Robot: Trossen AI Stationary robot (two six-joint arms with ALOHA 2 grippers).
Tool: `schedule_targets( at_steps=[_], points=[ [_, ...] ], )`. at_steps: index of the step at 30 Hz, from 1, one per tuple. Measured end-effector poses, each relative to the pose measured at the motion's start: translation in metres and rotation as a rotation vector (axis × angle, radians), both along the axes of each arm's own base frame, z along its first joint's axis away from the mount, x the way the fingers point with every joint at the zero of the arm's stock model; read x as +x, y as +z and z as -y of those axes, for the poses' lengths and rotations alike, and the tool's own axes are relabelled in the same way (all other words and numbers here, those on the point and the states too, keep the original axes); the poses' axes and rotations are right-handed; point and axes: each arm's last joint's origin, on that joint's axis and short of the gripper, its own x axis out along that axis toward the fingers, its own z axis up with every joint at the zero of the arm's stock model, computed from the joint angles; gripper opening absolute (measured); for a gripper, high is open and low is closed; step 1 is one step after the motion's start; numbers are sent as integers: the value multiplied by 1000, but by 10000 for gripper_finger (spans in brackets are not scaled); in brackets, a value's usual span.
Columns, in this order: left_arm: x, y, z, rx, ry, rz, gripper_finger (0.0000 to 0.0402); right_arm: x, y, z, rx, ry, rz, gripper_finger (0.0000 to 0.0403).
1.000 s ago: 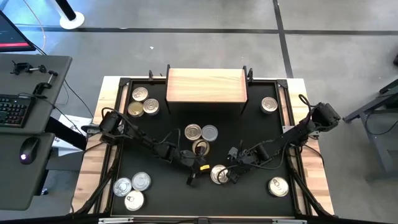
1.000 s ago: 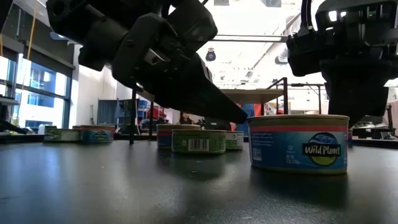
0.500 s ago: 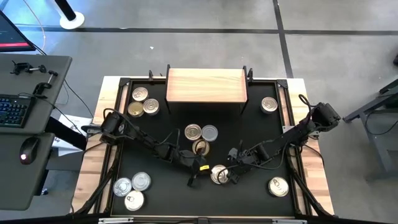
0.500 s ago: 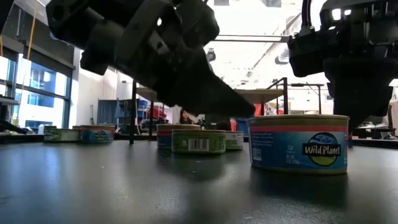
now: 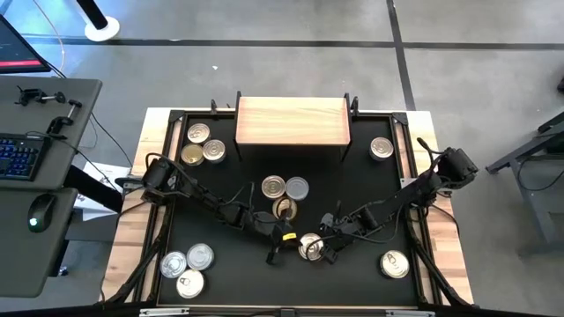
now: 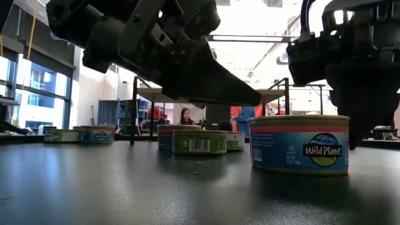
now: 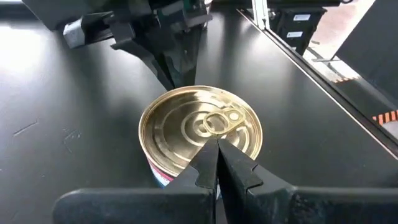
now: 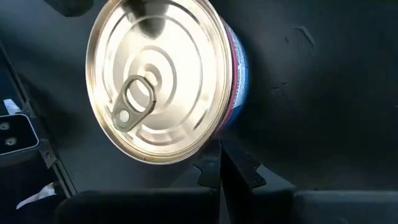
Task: Stack canned seafood by type on shelf
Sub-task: Put the blue and pink tuna can on the shelf
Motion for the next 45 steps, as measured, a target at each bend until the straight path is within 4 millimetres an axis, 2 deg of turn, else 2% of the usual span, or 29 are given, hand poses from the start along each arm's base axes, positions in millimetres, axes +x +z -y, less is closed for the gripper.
schedule_targets(
  at_steps=[18, 28, 30, 34, 37, 41, 45],
  points=[
    [-4, -9, -4, 92, -24, -94, 0, 7, 5, -4, 79, -38, 72, 0],
    [-6, -15, -9, 100, -11, -157, 0, 26, 36, -12, 79, 15, 211, 0],
    [-9, -19, -10, 110, -13, -193, 0, 27, 36, -12, 52, 25, 213, 0],
    [-8, -13, -16, 111, 1, -205, 0, 31, 41, -12, 40, 33, 246, 0],
    [-12, -16, -23, 131, 15, -278, 0, 30, 40, -11, 24, 53, 241, 0],
    [-17, 4, -33, 141, 37, -314, 0, 28, 51, -9, 22, 108, 287, 0],
    [-34, 25, -44, 163, 54, -404, 0, 28, 72, -4, 9, 158, 386, 0]
  ],
)
